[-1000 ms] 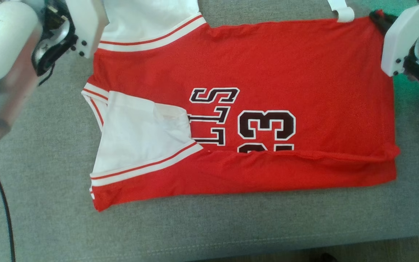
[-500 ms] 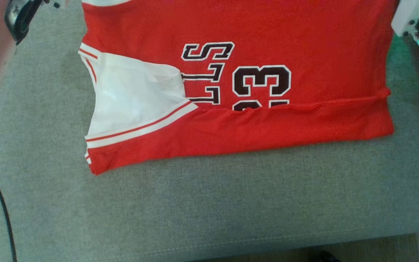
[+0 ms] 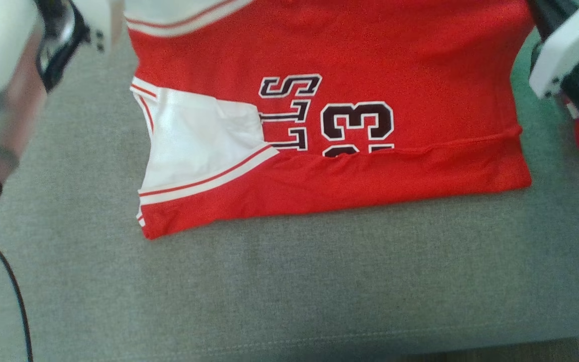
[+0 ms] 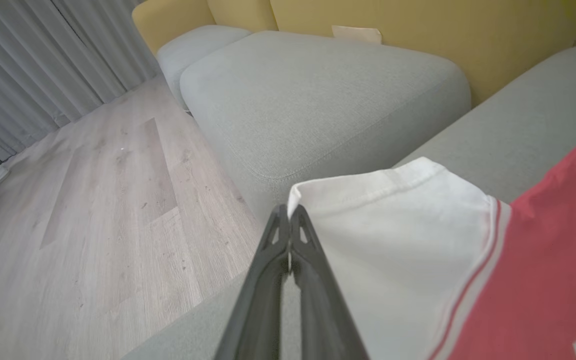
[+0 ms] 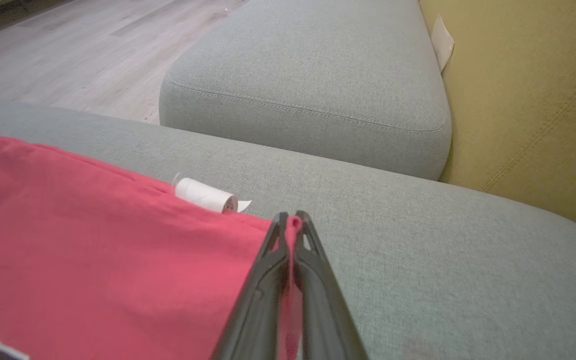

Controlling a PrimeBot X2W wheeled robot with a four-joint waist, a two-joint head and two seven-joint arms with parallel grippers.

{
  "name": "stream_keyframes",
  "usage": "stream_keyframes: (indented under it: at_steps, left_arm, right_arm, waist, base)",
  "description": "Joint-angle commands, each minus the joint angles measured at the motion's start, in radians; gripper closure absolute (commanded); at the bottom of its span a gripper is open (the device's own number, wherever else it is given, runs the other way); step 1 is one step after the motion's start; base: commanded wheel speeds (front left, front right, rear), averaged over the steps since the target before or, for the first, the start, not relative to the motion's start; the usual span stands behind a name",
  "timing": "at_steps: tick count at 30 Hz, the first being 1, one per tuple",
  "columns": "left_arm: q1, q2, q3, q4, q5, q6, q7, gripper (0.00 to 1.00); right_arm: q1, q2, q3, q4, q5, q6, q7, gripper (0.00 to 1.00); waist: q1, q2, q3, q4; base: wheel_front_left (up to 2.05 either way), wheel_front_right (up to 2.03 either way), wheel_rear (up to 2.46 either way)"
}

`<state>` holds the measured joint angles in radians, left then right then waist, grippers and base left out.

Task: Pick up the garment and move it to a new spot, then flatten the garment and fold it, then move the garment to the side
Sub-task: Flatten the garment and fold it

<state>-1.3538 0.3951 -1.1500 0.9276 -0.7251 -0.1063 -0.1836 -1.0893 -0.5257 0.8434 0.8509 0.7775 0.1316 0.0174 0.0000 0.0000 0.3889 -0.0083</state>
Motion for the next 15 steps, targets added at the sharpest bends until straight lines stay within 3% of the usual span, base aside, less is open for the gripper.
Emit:
stream_keyframes:
  at_steps: [1, 9, 15]
  left_arm:
    - [-0.016, 0.054, 0.023, -0.028, -0.009, 0.000, 0.005, 1.00]
    - [0.121, 0.144, -0.010, -0.218, -0.050, 0.000, 0.092, 1.00]
    - [0.238, 0.273, -0.037, -0.456, -0.110, 0.019, 0.225, 1.00]
  right_arm:
    - [0.028, -0.033, 0.009, -0.036, 0.020, -0.001, -0.005, 1.00]
    - [0.166, -0.141, 0.070, -0.148, 0.126, -0.001, 0.041, 1.00]
    - [0.256, -0.215, 0.124, -0.242, 0.182, -0.001, 0.074, 1.00]
  waist:
    - [0.0000, 0.0000, -0.035, 0.008]
    - [0.0000, 0.0000, -0.128, 0.045]
    - [0.0000, 0.0000, -0.170, 0.069]
  base:
    - [0.00, 0.00, 0.00]
    - [0.00, 0.00, 0.00]
    - [0.00, 0.00, 0.00]
